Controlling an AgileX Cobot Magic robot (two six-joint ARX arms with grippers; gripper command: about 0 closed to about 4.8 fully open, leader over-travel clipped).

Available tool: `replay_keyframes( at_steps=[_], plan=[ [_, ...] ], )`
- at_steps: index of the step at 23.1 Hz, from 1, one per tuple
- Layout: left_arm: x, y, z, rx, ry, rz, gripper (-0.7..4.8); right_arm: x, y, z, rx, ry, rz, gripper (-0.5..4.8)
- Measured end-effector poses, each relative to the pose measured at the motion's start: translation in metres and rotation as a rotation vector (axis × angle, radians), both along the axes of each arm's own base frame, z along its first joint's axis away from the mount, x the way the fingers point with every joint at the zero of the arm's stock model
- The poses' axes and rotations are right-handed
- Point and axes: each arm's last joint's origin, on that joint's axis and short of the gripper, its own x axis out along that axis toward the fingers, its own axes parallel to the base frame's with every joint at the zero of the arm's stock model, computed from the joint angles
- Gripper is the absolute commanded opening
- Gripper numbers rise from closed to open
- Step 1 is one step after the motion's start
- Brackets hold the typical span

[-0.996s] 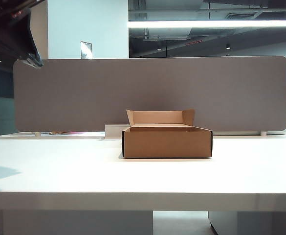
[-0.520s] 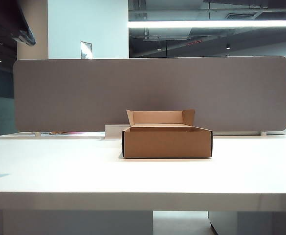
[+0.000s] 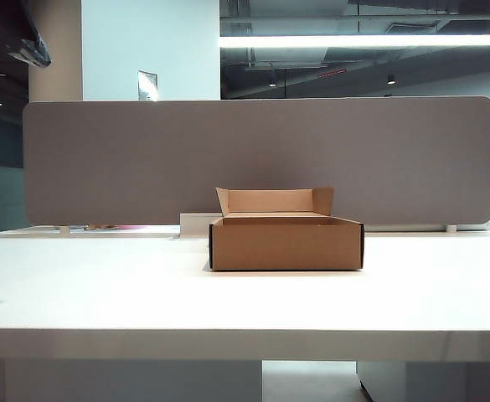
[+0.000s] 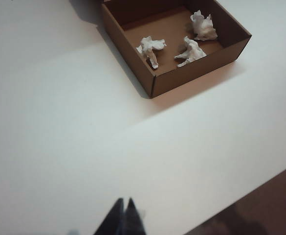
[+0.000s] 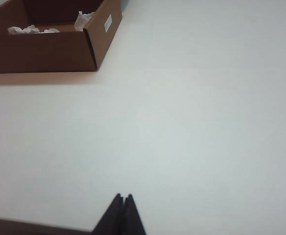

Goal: Pick up all the paper balls on the table and put them in the paper box.

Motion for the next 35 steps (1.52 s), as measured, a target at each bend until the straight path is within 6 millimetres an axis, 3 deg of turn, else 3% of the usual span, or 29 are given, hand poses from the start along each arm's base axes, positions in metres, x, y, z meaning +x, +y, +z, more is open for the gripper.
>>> replay_keyframes(
  at_steps=[18, 22, 29, 35],
  plan=[
    [0.002, 0.000, 0.003, 0.013, -0.044, -0.017, -0.06, 0.000, 0.000, 0.000, 0.000, 0.000, 0.000, -0.08],
    [0.001, 0.000, 0.002, 0.013, -0.043, -0.017, -0.06, 0.001, -0.008, 0.000, 0.002, -0.001, -0.072, -0.08],
    [0.001, 0.000, 0.003, 0.013, -0.044, -0.017, -0.06, -0.003, -0.018, 0.013, 0.024, -0.153, -0.176, -0.08],
    [0.001, 0.000, 0.002, 0.013, -0.043, -0.017, -0.06, -0.002, -0.018, 0.012, 0.023, -0.152, -0.178, -0.08]
  ],
)
